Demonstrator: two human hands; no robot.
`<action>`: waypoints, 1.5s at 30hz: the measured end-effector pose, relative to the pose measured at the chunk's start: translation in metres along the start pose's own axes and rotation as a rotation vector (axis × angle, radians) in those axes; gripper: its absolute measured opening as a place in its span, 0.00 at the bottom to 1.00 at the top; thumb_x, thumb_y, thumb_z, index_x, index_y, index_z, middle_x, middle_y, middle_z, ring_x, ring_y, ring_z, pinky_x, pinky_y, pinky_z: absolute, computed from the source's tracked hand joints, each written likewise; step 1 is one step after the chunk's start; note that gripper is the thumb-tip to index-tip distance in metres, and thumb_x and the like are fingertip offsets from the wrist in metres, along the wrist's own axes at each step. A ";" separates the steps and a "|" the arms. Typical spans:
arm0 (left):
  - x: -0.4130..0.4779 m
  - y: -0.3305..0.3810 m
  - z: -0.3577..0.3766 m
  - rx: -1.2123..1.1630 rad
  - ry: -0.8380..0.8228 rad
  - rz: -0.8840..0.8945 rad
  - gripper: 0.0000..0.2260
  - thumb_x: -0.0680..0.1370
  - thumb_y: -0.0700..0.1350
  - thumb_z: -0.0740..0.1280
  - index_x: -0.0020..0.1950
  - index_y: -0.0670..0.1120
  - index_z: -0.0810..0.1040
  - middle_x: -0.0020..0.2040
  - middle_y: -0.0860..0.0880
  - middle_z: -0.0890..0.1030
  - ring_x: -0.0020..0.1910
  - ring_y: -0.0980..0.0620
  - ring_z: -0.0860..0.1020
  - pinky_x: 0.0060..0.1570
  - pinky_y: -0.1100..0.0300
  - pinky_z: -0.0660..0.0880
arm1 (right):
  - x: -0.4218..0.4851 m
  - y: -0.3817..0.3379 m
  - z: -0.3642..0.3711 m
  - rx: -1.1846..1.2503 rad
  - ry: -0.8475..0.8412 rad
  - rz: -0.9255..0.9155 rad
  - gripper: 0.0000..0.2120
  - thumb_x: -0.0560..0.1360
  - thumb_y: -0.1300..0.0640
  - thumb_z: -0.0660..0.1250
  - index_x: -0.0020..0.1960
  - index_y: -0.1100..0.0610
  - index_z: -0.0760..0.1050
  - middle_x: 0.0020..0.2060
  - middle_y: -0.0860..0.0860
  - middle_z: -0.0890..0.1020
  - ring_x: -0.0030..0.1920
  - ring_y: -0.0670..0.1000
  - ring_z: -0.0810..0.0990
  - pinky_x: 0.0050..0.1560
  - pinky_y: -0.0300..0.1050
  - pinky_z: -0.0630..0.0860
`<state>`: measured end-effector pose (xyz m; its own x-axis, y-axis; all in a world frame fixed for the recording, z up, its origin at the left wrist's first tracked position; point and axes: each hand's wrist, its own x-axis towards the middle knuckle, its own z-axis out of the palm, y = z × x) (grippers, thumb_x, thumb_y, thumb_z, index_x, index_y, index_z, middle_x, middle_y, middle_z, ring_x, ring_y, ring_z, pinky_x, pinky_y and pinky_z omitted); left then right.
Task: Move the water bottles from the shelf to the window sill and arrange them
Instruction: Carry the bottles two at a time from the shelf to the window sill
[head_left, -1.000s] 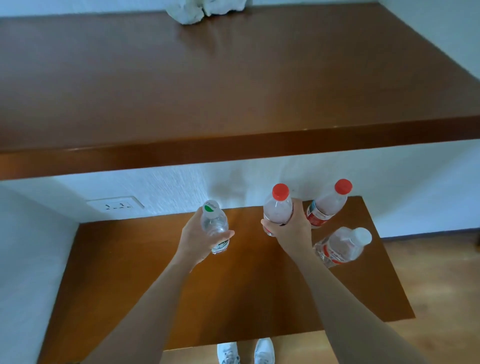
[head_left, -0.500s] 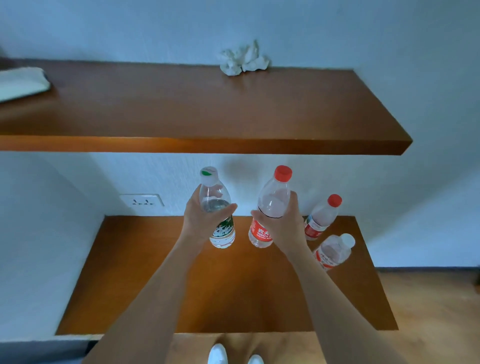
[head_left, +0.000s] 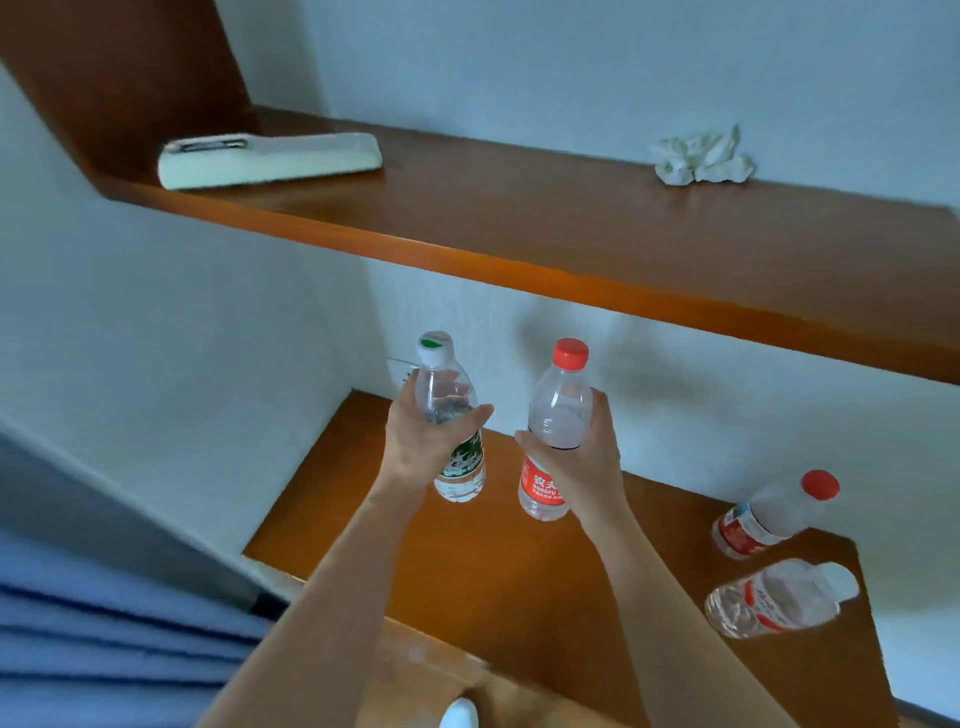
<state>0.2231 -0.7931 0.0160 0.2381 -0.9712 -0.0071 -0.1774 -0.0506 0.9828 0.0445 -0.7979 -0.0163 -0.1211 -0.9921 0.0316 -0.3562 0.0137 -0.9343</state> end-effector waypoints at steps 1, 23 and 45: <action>-0.005 0.000 -0.009 0.001 0.035 -0.004 0.19 0.70 0.47 0.78 0.57 0.50 0.77 0.50 0.54 0.83 0.51 0.54 0.83 0.50 0.58 0.78 | -0.002 -0.003 0.007 0.011 -0.039 -0.027 0.35 0.70 0.52 0.78 0.68 0.42 0.61 0.60 0.41 0.70 0.60 0.46 0.72 0.61 0.47 0.73; -0.323 -0.036 -0.207 0.000 1.158 -0.117 0.19 0.66 0.43 0.81 0.52 0.46 0.78 0.42 0.49 0.83 0.41 0.56 0.82 0.43 0.62 0.78 | -0.218 -0.083 0.196 0.213 -1.166 -0.440 0.33 0.65 0.40 0.79 0.65 0.38 0.67 0.60 0.40 0.77 0.63 0.46 0.76 0.61 0.46 0.75; -0.667 -0.075 -0.364 0.038 1.907 -0.261 0.20 0.66 0.44 0.81 0.53 0.50 0.77 0.45 0.55 0.84 0.46 0.58 0.84 0.44 0.63 0.80 | -0.614 -0.159 0.352 0.139 -1.793 -0.734 0.32 0.57 0.39 0.76 0.58 0.45 0.71 0.56 0.48 0.80 0.56 0.51 0.79 0.56 0.52 0.79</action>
<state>0.4254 -0.0564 0.0142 0.8258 0.5588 0.0756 0.0186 -0.1609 0.9868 0.5020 -0.2350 -0.0122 0.9634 0.2450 0.1092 0.1859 -0.3162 -0.9303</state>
